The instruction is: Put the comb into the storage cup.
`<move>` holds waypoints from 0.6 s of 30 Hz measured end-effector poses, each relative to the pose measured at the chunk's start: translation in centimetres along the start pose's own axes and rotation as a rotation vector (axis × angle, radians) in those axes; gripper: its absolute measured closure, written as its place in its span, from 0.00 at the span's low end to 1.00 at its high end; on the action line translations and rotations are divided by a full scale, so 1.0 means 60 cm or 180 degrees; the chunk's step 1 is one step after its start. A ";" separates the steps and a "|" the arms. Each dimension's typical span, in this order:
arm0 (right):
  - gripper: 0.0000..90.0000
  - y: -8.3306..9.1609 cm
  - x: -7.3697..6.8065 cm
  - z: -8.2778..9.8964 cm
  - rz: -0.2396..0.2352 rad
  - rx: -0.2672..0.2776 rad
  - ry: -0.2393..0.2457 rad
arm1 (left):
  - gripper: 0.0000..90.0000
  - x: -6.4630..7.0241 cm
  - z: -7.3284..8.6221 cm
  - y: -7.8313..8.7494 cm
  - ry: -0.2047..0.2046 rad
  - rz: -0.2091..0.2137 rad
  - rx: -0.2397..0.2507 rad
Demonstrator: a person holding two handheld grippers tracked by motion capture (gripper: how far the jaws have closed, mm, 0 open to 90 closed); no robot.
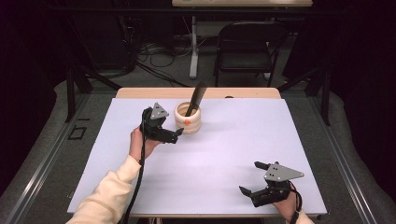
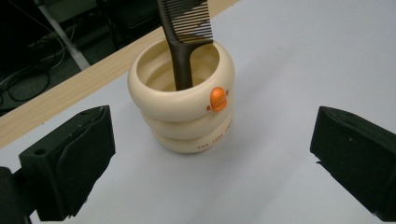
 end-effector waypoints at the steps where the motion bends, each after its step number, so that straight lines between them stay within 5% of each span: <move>1: 0.00 0.000 0.000 0.000 -0.0002 -0.0002 -0.0001 | 0.00 0.001 0.002 0.003 -0.0003 -0.0005 0.0001; 18: 0.00 0.000 0.000 0.000 0.0000 -0.0005 0.0010 | 0.00 0.014 0.041 0.039 0.0080 0.0011 0.0074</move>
Point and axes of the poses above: each handheld gripper's, and its own axes: y roughly backward along the jaws, z roughly out of its underside, x roughly to its right, the point moved 6 cm from there along -y, roughly forward along the jaws, and after that the axes turned 6 degrees about x, right-handed, at the moved point
